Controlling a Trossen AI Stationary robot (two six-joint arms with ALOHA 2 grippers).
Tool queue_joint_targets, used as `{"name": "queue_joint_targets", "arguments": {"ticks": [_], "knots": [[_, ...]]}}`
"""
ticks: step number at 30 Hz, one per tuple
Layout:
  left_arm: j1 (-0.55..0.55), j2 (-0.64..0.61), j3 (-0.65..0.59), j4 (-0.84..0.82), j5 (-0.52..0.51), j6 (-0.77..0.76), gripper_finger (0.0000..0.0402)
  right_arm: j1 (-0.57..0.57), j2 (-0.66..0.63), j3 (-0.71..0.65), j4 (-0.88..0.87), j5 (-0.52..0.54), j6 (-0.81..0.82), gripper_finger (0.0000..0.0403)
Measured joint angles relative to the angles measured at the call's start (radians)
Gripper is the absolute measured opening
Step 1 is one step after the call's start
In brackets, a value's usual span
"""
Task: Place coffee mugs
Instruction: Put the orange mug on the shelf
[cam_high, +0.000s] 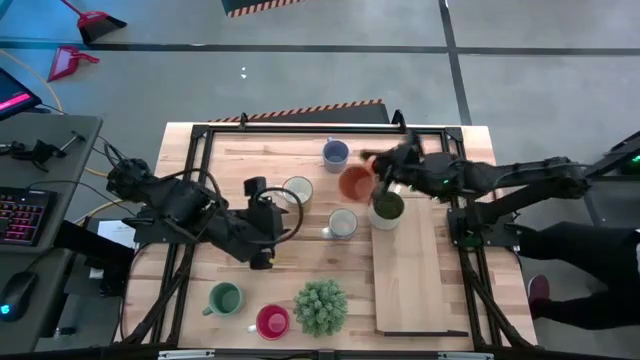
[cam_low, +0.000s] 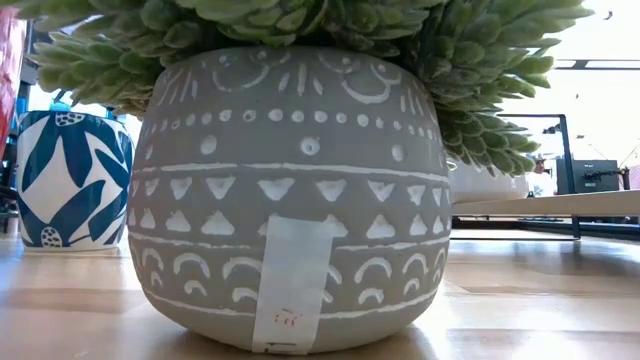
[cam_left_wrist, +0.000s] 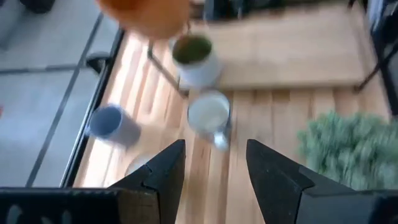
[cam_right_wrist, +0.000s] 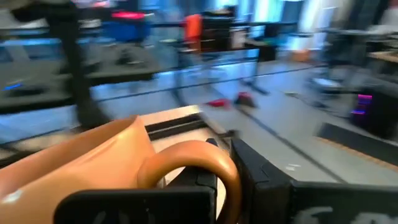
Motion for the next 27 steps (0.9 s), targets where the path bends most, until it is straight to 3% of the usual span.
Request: {"name": "queue_joint_targets", "arguments": {"ticks": [7,13,18,27], "knots": [[0.001,0.030,0.001,-0.103,-0.018,-0.044,0.0161,0.079,-0.198,0.000,-0.322,0.239,0.080,0.0001],[0.012,0.010,-0.031,-0.231,-0.055,-0.078,0.0161,0.173,-0.325,0.000,-0.635,0.391,0.295,0.0001],[0.052,-0.125,-0.185,-0.216,-0.104,-0.146,0.0161,0.233,-0.360,0.000,-0.891,0.489,0.521,0.0001],[0.193,-0.425,-0.534,0.082,-0.097,-0.078,0.0161,0.292,-0.359,-0.078,-1.225,0.534,0.981,0.0001]]}}
